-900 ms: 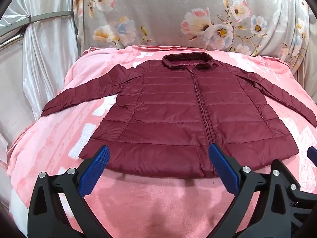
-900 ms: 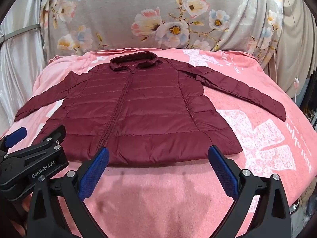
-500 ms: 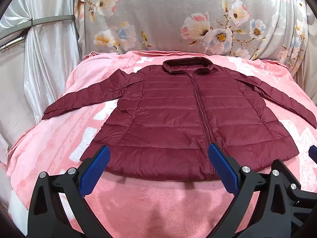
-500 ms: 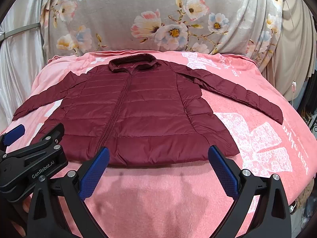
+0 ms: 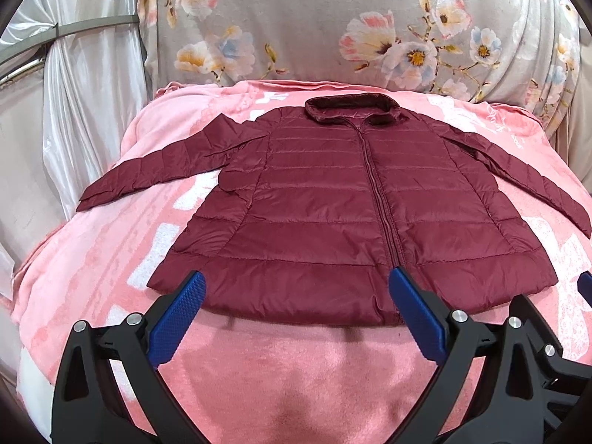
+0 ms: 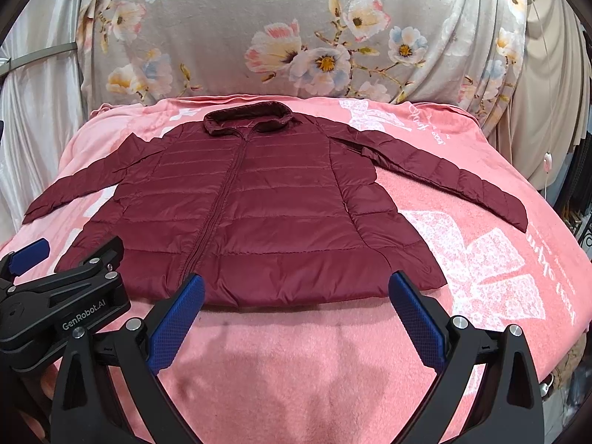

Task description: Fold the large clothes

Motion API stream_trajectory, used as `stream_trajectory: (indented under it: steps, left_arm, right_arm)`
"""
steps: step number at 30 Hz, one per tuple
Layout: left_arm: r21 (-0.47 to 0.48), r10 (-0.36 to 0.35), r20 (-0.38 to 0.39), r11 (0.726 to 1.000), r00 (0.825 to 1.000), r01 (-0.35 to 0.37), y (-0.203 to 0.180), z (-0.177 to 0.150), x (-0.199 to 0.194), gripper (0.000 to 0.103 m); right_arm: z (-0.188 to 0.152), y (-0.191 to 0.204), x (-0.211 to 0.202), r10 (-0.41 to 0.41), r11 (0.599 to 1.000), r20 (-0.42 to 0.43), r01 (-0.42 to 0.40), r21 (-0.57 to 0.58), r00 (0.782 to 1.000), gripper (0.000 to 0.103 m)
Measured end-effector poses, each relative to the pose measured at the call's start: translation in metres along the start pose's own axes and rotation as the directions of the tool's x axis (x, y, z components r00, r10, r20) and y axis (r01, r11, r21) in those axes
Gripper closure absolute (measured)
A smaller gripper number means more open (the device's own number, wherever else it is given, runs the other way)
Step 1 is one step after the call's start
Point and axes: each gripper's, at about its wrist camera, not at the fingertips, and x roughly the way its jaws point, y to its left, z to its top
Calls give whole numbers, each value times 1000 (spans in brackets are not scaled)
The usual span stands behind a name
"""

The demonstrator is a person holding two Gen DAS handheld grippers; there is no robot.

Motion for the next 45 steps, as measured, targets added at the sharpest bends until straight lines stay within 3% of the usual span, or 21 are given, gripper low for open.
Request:
stream_trajectory:
  steps: [11, 45]
  left_arm:
    - [26, 5, 36, 1000, 999, -6, -4, -1, -3, 9]
    - [34, 32, 14, 999, 999, -33, -6, -3, -2, 9]
  right_arm:
    - [0, -3, -3, -6, 1000, 4, 6, 4, 1000, 5]
    - [-2, -4, -1, -8, 1000, 4, 8, 3, 1000, 5]
